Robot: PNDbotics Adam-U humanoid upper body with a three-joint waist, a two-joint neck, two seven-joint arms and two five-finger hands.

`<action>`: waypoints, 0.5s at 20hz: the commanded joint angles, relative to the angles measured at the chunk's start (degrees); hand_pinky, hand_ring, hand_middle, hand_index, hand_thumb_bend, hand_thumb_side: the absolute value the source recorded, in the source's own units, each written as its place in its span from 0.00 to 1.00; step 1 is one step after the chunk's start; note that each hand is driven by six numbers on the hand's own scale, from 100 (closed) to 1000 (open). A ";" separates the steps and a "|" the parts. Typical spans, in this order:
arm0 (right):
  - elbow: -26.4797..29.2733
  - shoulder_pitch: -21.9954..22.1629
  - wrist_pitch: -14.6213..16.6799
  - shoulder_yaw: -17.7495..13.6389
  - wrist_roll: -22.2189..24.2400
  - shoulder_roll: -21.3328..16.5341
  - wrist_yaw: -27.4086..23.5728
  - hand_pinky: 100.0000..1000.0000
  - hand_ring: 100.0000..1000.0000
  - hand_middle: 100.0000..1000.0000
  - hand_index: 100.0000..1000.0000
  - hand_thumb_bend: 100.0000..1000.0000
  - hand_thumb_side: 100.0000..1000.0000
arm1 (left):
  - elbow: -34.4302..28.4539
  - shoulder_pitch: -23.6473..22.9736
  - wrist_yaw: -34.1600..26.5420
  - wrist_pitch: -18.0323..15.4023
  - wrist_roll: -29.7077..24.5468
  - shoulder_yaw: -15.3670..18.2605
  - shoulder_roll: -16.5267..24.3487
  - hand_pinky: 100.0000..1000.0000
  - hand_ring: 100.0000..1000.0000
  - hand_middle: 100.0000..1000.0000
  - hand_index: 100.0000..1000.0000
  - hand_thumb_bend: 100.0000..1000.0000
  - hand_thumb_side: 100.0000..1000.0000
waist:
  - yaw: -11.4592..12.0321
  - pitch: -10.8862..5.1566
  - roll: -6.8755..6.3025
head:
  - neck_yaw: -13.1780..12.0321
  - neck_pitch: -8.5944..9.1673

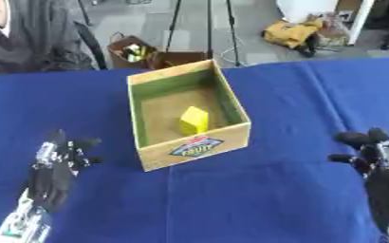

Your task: Pick up objects on the table and place them in the box.

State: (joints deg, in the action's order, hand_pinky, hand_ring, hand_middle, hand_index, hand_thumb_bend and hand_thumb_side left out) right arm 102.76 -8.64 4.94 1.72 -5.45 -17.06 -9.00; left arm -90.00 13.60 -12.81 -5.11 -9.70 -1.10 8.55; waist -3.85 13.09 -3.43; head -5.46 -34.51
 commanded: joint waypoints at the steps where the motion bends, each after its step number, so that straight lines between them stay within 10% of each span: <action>1: 0.15 -0.28 0.12 -0.37 0.02 -0.11 0.31 0.59 0.81 0.60 0.64 0.00 0.97 | -1.01 0.17 -0.21 -0.13 0.26 0.57 0.61 0.70 0.91 0.65 0.61 0.20 1.00 | 0.10 -0.96 0.13 | 0.01 -0.59; 10: 0.16 -0.27 0.00 -0.09 0.48 -0.02 0.44 0.59 0.81 0.60 0.64 0.00 0.98 | -1.01 0.10 -0.30 -0.20 0.24 0.48 0.53 0.70 0.91 0.65 0.61 0.20 1.00 | 0.29 -0.84 -0.10 | 0.19 -0.52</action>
State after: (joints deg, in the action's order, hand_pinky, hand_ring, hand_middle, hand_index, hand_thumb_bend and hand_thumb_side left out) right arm 102.44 -8.55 4.86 1.78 -5.19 -16.80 -8.99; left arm -89.99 13.46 -13.06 -5.19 -9.59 -1.10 8.54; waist -3.52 13.07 -3.75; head -5.40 -34.75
